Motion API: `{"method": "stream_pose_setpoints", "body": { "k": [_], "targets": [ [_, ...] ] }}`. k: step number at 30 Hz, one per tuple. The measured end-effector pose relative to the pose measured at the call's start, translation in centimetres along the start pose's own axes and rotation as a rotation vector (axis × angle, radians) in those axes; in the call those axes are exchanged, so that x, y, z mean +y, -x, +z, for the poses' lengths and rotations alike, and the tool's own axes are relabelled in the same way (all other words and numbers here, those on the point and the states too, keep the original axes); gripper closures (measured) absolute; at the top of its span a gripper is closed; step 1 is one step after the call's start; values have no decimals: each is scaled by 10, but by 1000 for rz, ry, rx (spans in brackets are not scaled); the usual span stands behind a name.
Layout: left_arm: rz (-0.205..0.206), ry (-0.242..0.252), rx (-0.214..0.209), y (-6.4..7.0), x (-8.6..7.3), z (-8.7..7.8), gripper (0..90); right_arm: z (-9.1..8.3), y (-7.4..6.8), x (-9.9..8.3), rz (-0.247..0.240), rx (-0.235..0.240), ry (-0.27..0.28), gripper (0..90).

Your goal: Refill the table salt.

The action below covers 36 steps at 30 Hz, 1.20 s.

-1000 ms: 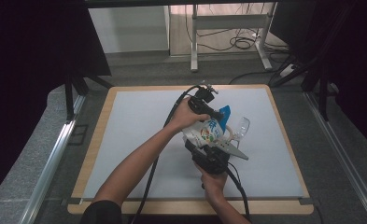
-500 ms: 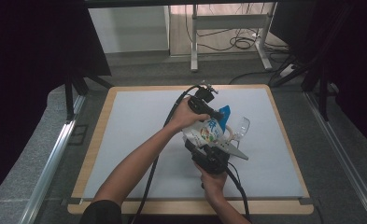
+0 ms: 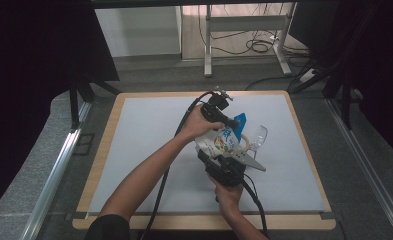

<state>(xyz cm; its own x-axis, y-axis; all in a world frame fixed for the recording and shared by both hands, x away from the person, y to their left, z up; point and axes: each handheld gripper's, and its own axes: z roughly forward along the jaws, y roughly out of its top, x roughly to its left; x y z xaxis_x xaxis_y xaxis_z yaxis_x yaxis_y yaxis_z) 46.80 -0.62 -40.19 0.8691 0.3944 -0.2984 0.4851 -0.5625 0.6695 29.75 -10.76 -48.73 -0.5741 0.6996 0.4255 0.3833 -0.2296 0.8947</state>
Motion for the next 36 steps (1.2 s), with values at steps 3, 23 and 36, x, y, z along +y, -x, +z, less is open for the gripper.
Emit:
{"method": "stream_pose_setpoints", "body": {
  "k": [3, 23, 36],
  "targets": [
    [2, -3, 3, 1, 1, 0, 895, 0, 0, 0, -2, 1, 3, 578],
    [5, -6, 4, 2, 2, 1, 895, -1, -1, 1, -8, -5, 8, 581],
    [6, -6, 4, 1, 2, 0, 895, 0, 0, 1, -11, -4, 10, 581]
  ]
}}
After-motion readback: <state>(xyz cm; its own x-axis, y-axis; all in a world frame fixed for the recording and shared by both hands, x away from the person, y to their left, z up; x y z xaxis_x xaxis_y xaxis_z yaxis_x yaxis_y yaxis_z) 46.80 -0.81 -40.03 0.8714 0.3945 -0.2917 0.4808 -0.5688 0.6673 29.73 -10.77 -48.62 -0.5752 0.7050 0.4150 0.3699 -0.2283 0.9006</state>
